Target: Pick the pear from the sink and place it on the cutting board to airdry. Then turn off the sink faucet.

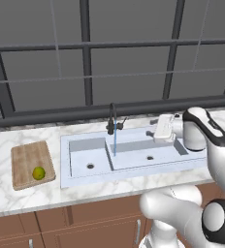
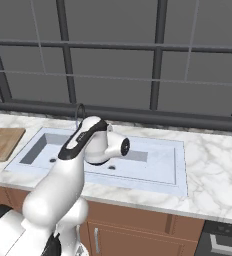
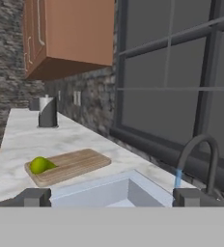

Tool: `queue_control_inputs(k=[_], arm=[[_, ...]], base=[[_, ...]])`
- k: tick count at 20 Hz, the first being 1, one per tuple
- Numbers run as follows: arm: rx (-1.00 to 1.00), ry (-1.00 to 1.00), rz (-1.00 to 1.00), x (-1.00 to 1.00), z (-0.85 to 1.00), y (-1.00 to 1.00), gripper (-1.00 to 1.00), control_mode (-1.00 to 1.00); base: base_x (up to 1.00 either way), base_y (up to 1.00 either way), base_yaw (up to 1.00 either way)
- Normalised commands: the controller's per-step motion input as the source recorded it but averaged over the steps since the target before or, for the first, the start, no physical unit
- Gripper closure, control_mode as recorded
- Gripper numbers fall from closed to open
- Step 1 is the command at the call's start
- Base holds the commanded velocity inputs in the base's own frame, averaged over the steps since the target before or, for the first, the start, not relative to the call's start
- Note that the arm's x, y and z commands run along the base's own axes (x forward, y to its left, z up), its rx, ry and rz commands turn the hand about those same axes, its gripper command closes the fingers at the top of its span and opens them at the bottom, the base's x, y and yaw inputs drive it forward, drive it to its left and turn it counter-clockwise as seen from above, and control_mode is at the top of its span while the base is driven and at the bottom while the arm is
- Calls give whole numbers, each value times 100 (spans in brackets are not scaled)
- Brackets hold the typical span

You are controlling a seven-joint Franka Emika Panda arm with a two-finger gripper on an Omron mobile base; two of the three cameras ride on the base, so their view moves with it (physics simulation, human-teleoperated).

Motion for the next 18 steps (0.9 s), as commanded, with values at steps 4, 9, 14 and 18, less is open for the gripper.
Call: queue_control_inputs(k=[4, 9, 14, 18], arm=[[0, 0, 0, 23, -6, 1, -100, -100], [0, 0, 0, 33, -7, 2, -100, -100], [0, 0, 0, 26, -15, 0, -100, -100], [0, 0, 1, 18, -22, 0, -100, -100]], base=[[0, 0, 0], [0, 0, 0], [0, 0, 0], [0, 0, 0]])
